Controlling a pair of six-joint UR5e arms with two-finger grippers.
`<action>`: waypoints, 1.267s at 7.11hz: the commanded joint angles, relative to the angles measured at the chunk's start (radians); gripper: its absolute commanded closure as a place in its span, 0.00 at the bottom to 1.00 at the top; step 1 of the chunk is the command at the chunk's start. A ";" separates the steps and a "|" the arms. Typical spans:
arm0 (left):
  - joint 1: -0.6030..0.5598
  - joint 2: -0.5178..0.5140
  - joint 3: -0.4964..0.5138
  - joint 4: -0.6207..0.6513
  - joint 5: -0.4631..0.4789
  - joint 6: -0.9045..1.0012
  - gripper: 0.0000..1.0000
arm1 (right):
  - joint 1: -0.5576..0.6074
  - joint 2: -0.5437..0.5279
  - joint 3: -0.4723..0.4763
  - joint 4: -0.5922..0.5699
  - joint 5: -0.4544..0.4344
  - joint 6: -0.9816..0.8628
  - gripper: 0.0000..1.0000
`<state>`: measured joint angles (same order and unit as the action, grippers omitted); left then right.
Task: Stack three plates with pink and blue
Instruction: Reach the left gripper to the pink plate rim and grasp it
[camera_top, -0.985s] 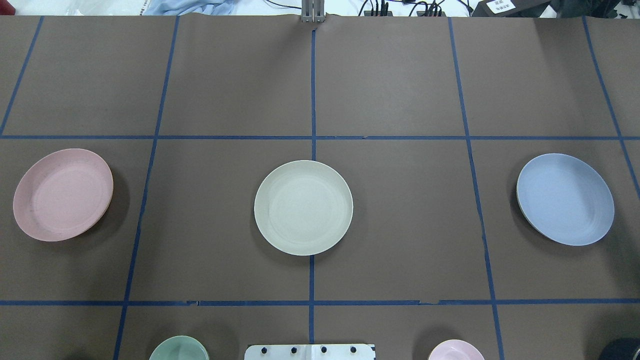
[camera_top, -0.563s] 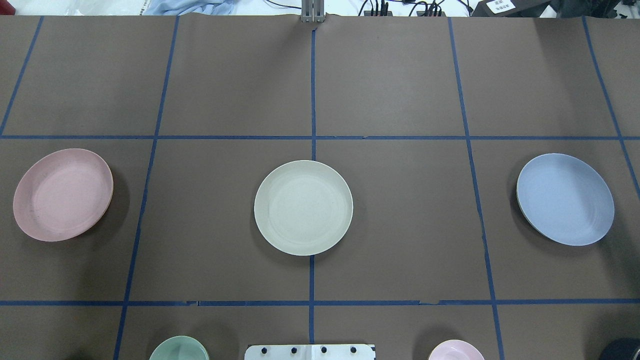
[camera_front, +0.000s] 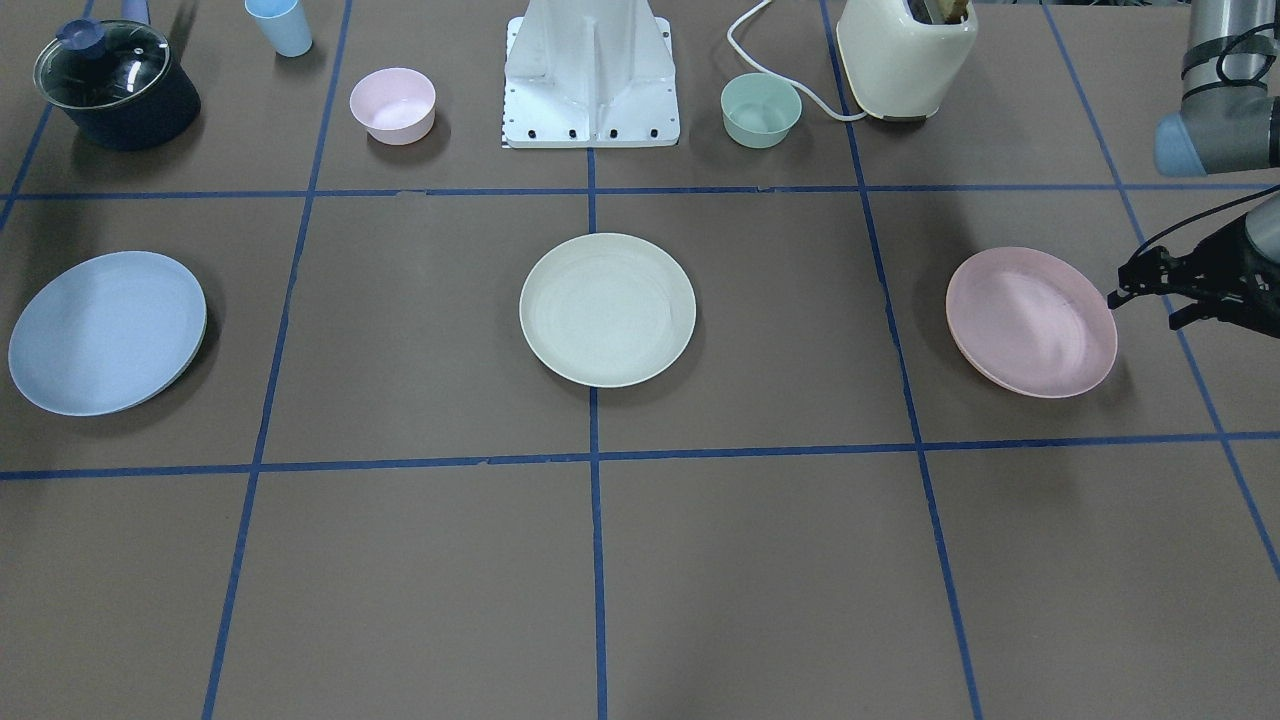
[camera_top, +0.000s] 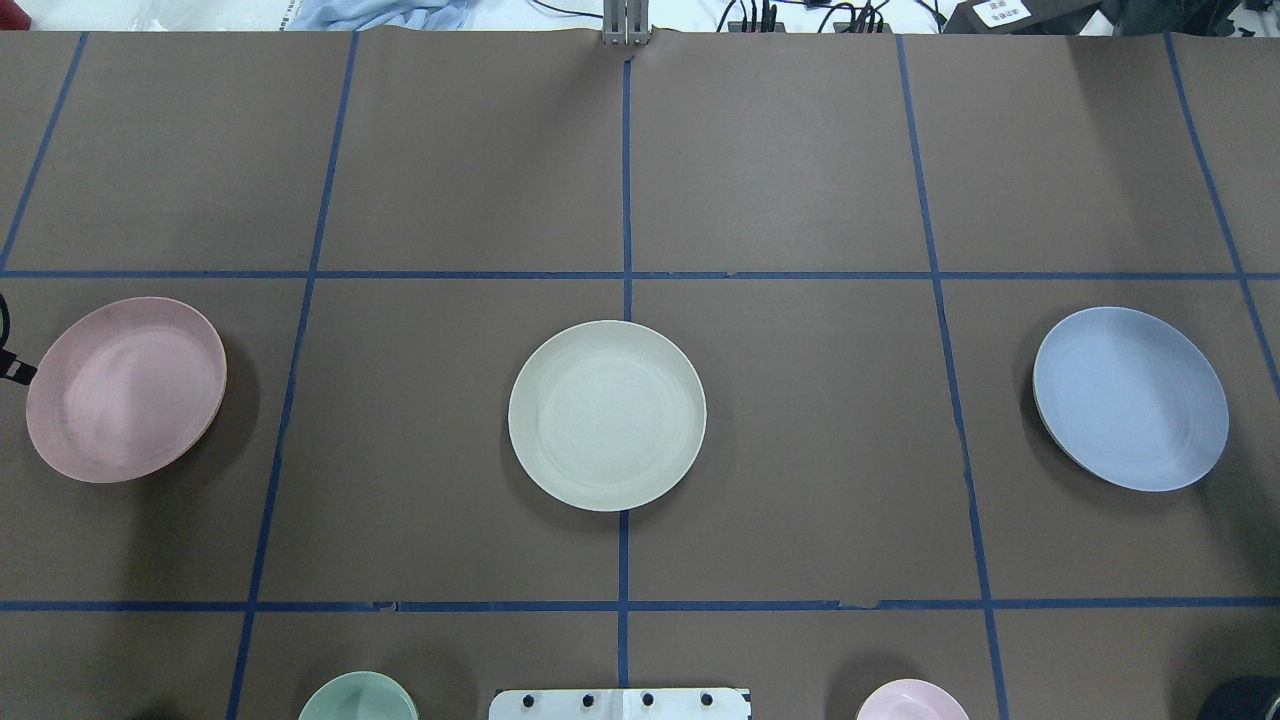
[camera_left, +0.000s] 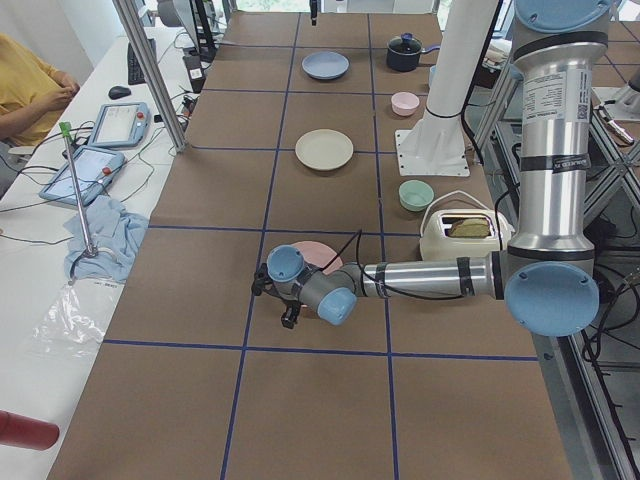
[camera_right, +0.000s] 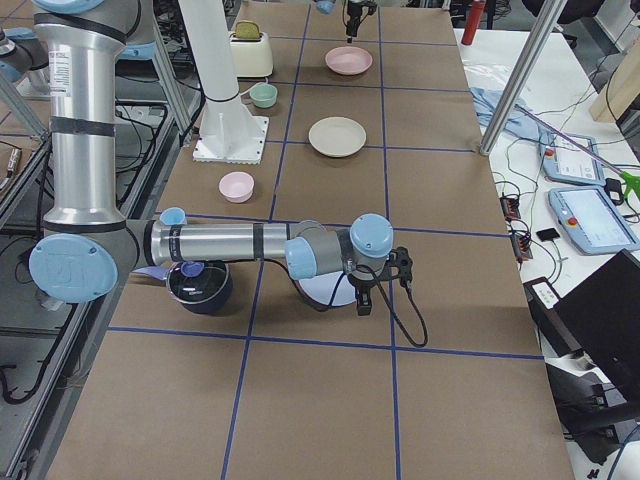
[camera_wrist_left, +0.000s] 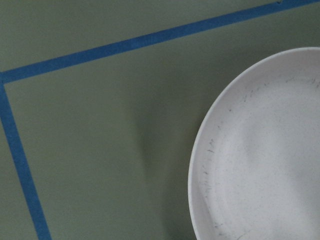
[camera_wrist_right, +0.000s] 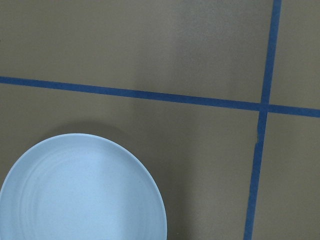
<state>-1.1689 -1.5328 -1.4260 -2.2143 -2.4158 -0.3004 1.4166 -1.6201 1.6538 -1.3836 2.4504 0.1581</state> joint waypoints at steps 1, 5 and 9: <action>0.018 -0.039 0.047 -0.004 -0.008 -0.016 0.21 | -0.001 -0.001 0.000 0.000 0.002 0.000 0.00; 0.075 -0.041 0.041 -0.007 -0.006 -0.128 1.00 | -0.002 -0.001 -0.006 0.000 0.001 -0.002 0.00; 0.074 -0.084 -0.166 0.036 -0.116 -0.361 1.00 | -0.007 0.002 0.000 0.003 -0.005 -0.003 0.00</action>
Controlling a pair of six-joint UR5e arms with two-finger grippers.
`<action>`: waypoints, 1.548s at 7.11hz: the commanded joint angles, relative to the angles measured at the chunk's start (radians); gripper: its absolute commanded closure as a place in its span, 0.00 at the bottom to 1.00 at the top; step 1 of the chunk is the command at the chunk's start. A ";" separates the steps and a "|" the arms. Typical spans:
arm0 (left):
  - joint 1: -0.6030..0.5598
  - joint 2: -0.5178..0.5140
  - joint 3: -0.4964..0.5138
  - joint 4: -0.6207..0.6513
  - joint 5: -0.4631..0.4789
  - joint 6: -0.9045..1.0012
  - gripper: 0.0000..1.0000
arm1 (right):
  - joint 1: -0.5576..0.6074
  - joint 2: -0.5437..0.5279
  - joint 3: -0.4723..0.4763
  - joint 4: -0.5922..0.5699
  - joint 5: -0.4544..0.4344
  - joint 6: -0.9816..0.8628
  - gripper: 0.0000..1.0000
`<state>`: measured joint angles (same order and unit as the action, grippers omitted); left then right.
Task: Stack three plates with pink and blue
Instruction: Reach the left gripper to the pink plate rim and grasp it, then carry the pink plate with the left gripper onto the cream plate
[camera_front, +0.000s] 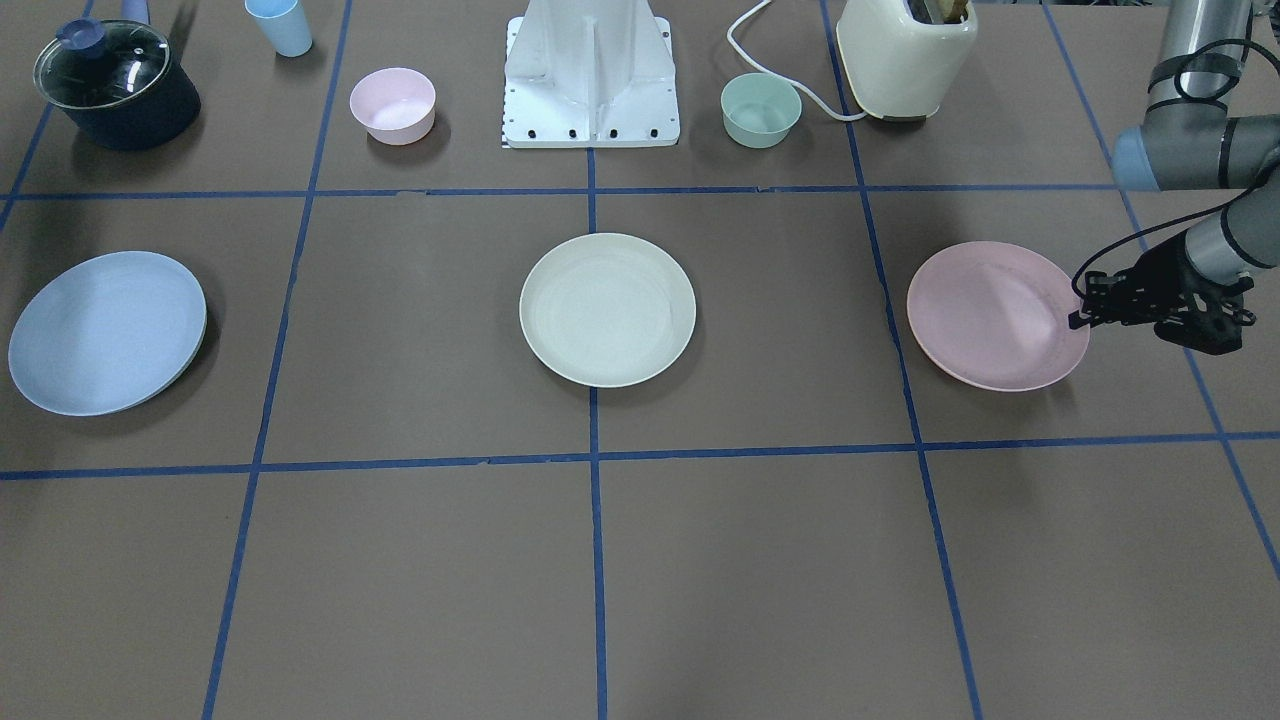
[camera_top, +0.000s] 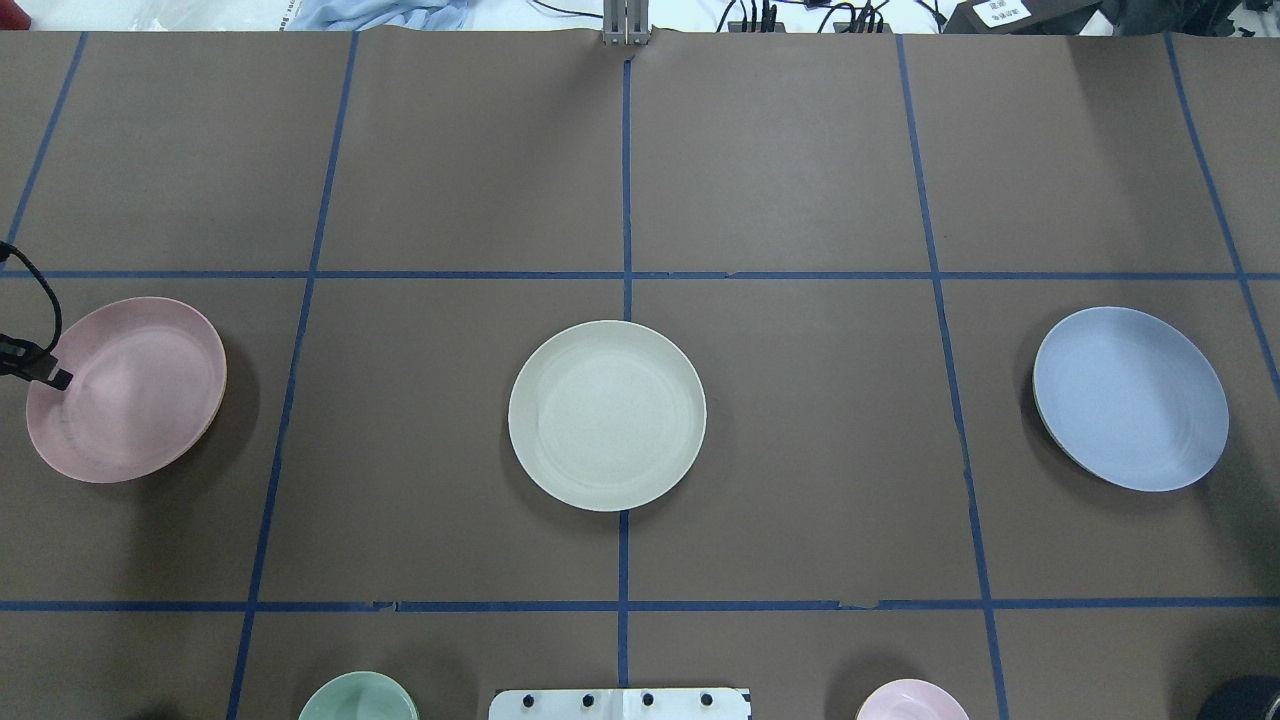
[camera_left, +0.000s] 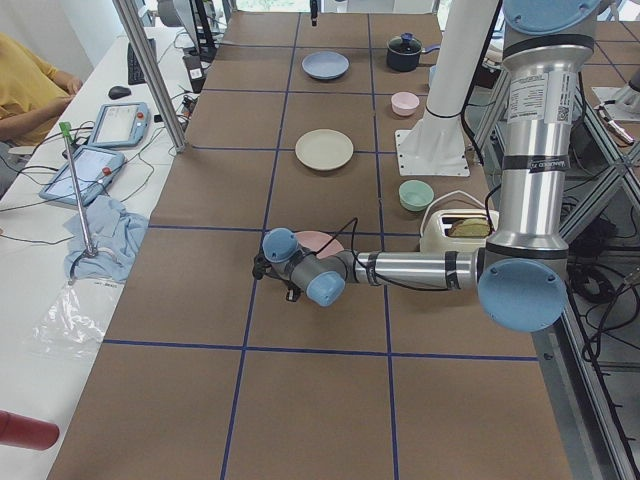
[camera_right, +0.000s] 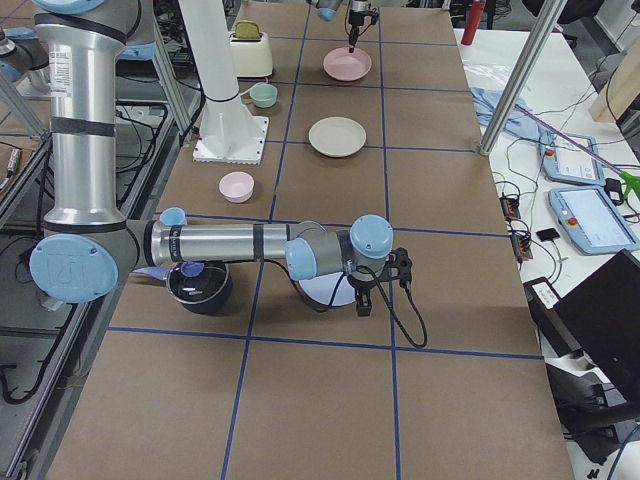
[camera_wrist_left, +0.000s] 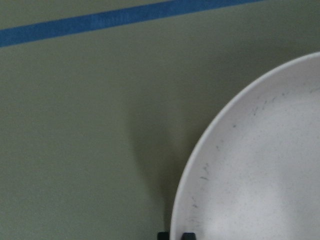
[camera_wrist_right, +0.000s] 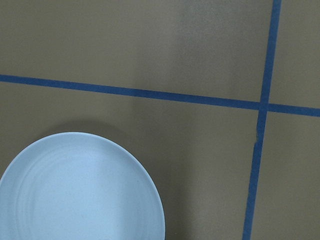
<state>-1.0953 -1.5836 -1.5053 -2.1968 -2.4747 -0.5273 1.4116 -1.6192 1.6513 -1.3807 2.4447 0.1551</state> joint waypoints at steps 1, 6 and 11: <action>0.003 -0.085 -0.131 0.023 -0.061 -0.277 1.00 | -0.002 0.001 0.004 0.002 0.002 0.000 0.00; 0.398 -0.418 -0.159 0.022 0.108 -0.831 1.00 | -0.019 -0.004 0.005 0.005 0.002 0.001 0.00; 0.463 -0.472 -0.118 0.022 0.203 -0.843 1.00 | -0.037 -0.005 0.005 0.008 0.004 0.001 0.00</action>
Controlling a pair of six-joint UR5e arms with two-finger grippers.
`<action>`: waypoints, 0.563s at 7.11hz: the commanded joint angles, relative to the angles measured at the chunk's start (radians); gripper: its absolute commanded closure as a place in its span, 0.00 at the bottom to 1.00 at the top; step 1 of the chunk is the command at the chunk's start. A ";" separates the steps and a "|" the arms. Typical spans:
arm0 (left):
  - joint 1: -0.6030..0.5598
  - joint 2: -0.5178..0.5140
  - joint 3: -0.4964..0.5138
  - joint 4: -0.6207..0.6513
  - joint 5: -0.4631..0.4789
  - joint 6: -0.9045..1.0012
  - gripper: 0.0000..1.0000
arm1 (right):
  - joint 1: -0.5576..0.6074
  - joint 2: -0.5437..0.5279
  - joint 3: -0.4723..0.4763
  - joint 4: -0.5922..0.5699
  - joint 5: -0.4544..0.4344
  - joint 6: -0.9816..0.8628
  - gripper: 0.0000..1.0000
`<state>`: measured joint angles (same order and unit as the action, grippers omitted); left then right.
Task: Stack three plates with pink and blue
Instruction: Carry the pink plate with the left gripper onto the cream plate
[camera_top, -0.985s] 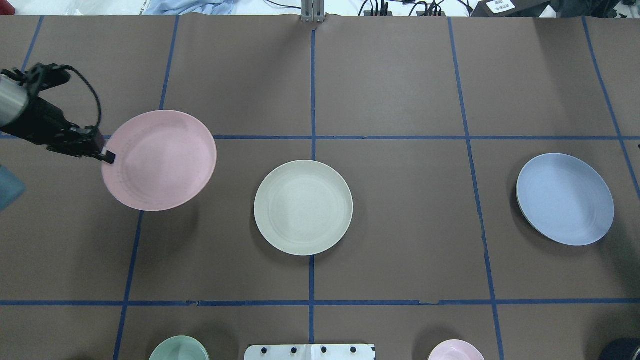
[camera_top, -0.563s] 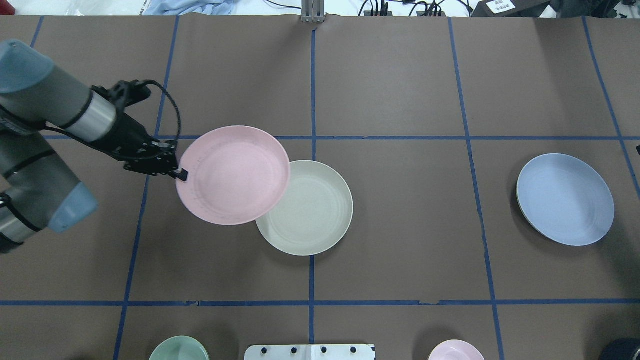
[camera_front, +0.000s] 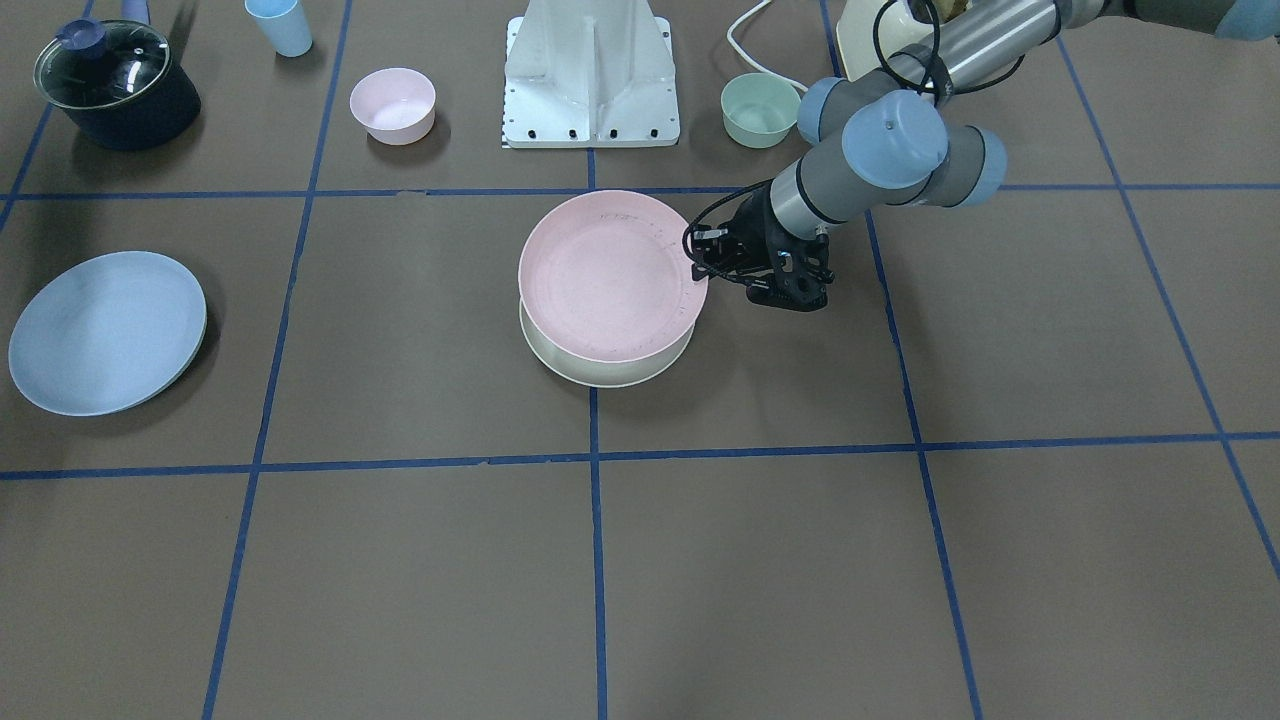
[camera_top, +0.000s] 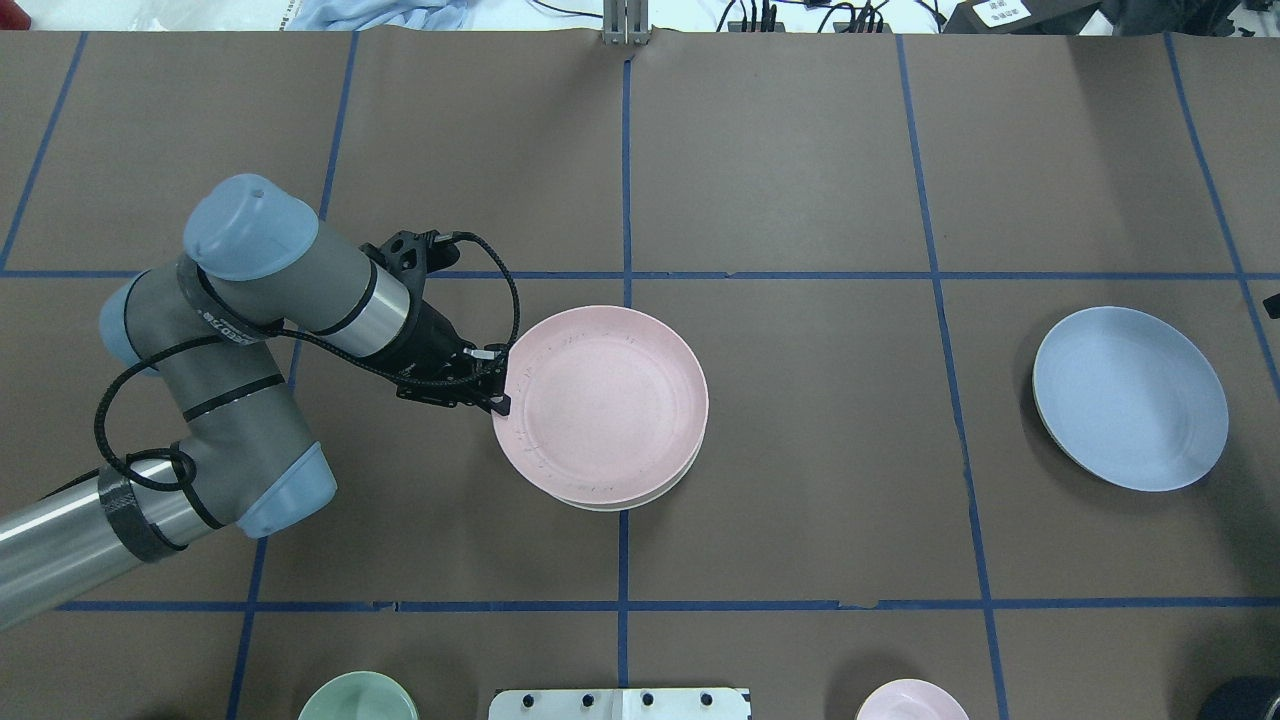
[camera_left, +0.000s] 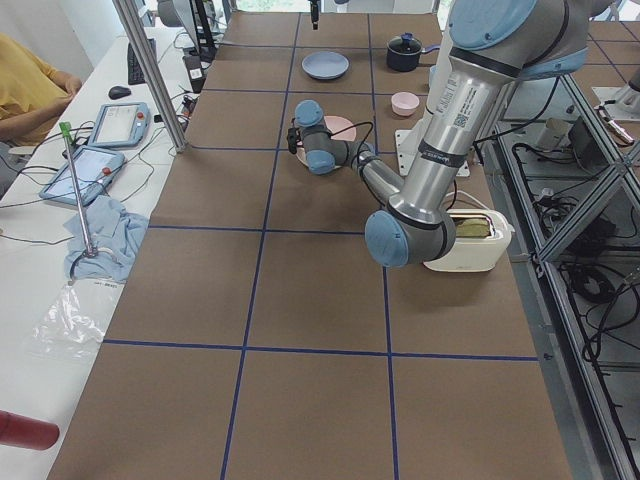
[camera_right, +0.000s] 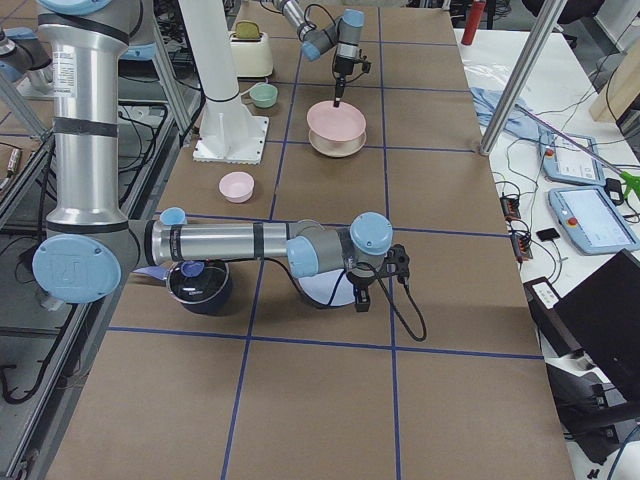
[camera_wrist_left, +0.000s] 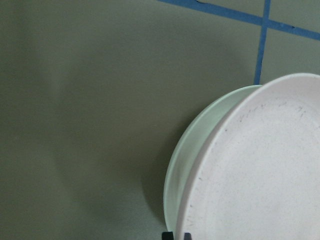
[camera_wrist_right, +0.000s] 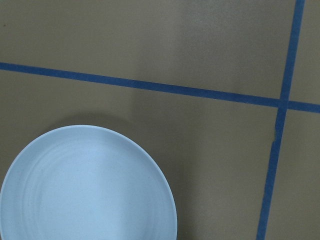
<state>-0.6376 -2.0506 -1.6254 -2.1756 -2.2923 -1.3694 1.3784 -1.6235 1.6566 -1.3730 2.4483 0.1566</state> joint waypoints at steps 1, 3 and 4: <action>0.006 -0.008 0.009 0.000 0.022 0.001 1.00 | -0.007 -0.001 0.000 0.000 0.000 0.000 0.00; 0.004 -0.011 0.019 -0.007 0.028 0.003 0.47 | -0.019 -0.006 -0.003 0.000 0.000 0.000 0.00; 0.004 -0.011 0.019 -0.009 0.028 0.003 0.14 | -0.027 -0.004 -0.001 0.002 0.000 -0.003 0.00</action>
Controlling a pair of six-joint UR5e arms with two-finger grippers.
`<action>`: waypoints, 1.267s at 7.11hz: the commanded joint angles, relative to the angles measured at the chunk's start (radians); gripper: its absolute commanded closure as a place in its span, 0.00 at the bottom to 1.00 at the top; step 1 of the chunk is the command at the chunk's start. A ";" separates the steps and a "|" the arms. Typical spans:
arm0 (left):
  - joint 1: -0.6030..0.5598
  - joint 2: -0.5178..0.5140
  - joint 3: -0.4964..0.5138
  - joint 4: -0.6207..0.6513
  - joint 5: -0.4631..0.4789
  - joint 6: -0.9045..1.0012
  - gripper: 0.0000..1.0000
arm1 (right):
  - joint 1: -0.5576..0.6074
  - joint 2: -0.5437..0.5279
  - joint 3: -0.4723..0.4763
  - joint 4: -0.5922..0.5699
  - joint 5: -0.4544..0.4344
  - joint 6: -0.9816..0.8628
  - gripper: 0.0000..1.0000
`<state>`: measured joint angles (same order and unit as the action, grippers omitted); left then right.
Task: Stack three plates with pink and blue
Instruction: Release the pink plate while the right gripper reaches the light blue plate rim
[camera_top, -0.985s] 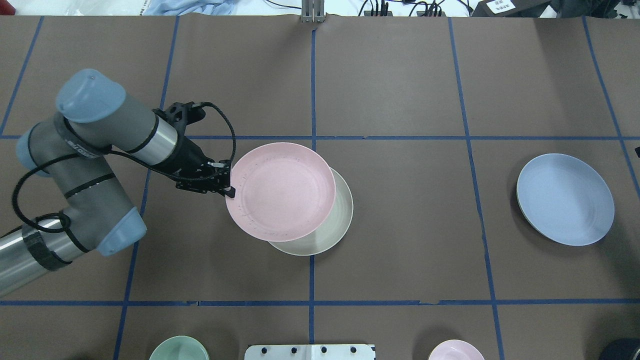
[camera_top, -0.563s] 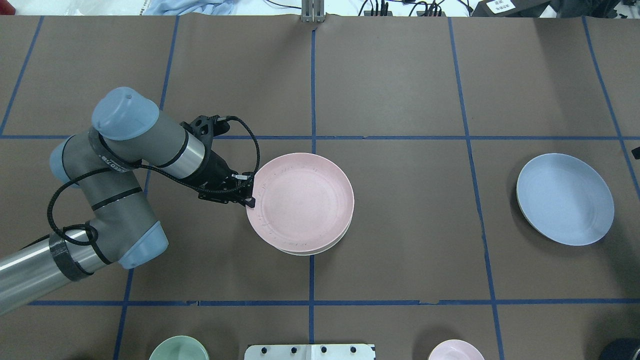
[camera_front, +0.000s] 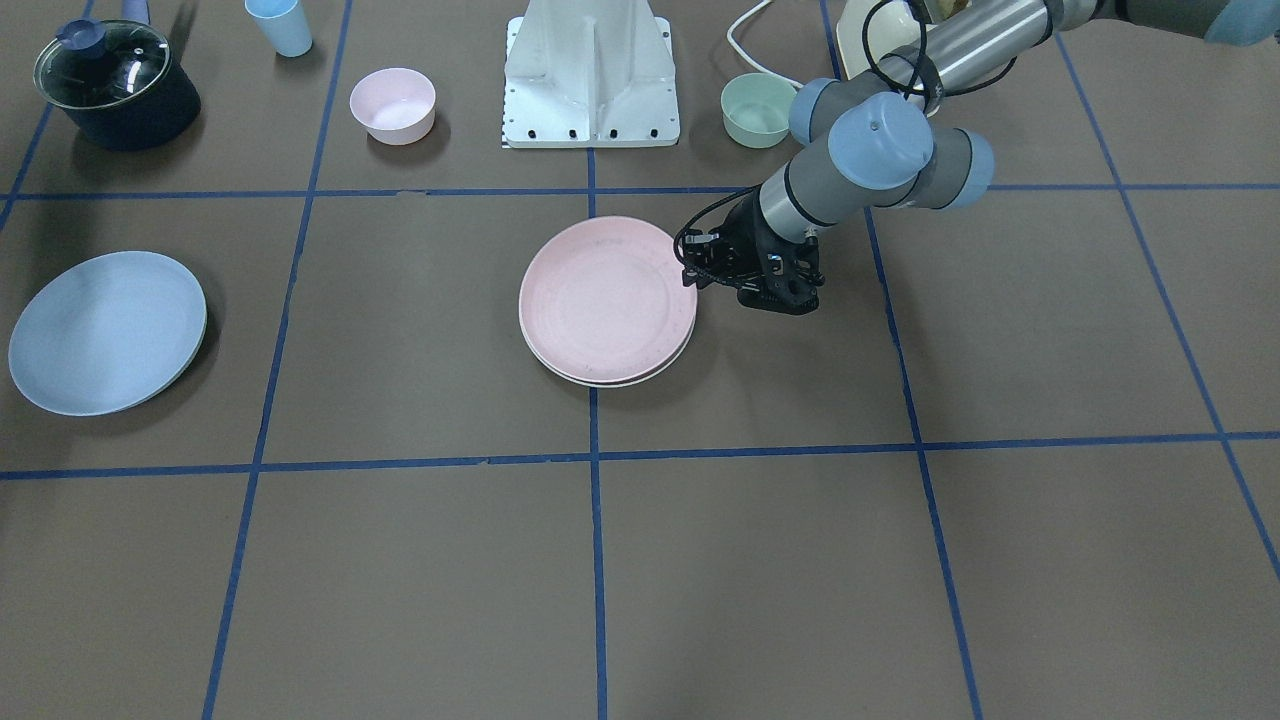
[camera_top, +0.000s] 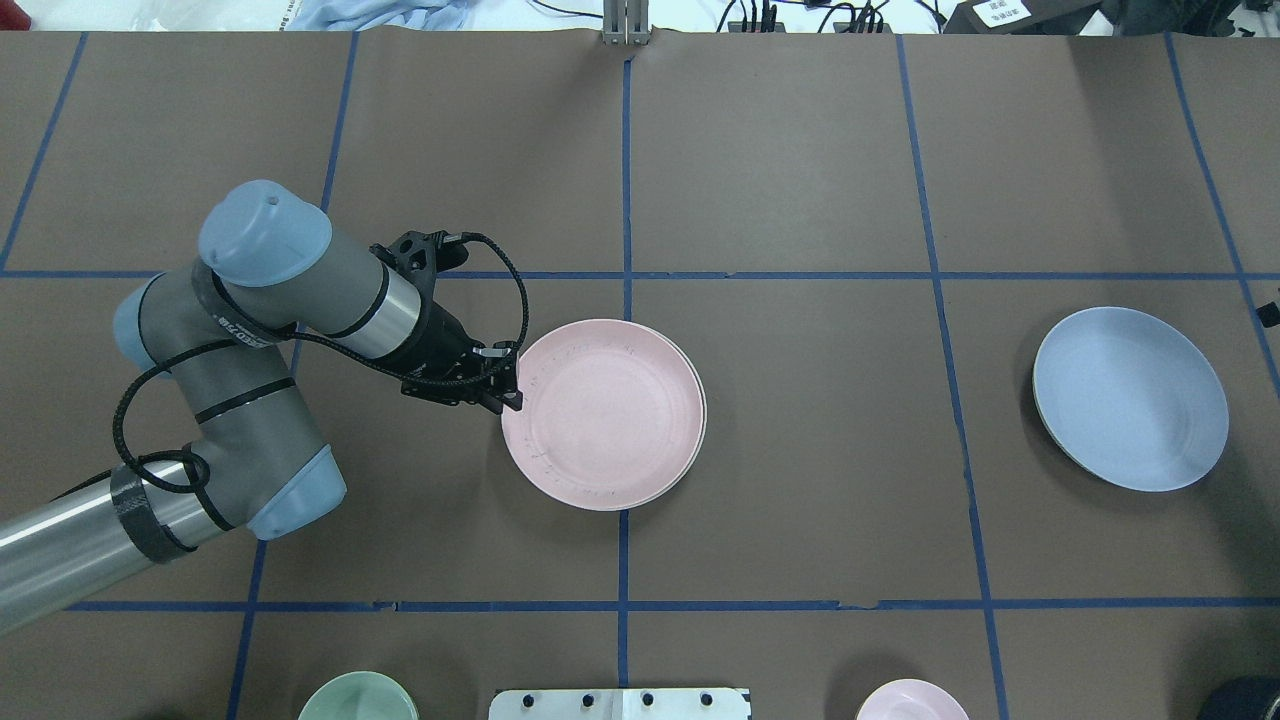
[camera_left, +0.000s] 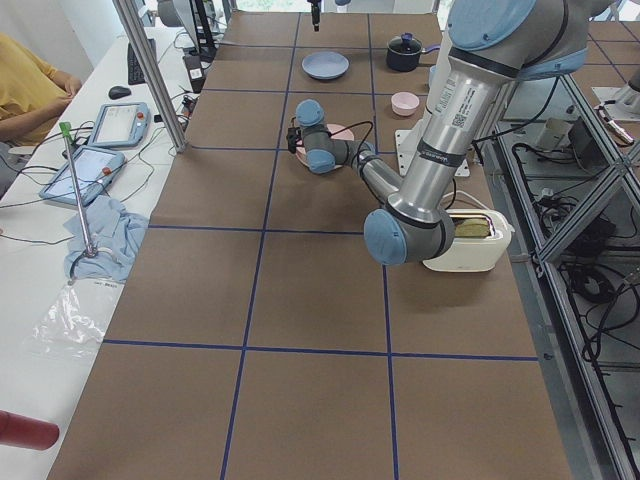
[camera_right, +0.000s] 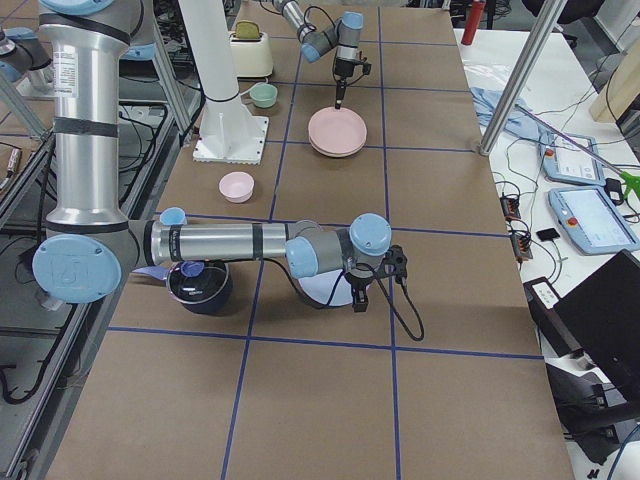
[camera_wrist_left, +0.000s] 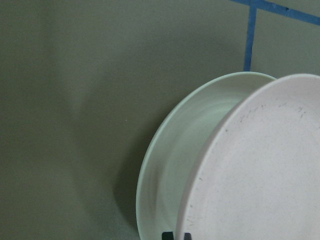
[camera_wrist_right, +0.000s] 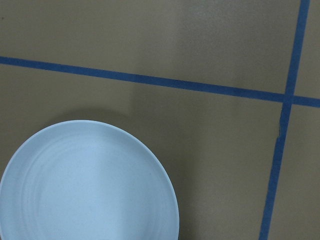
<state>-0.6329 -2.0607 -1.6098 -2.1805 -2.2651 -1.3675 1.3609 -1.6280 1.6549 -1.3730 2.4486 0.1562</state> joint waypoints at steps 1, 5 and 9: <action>-0.007 0.002 -0.011 -0.004 0.001 -0.001 0.10 | -0.022 -0.001 0.003 0.002 0.000 -0.003 0.00; -0.031 0.010 -0.065 -0.002 0.002 -0.004 0.09 | -0.094 -0.122 -0.007 0.242 -0.049 0.150 0.01; -0.042 0.011 -0.065 -0.001 0.002 -0.005 0.09 | -0.187 -0.080 -0.092 0.290 -0.142 0.170 0.05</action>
<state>-0.6739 -2.0497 -1.6750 -2.1818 -2.2626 -1.3724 1.1840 -1.7339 1.5778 -1.0920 2.3181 0.3130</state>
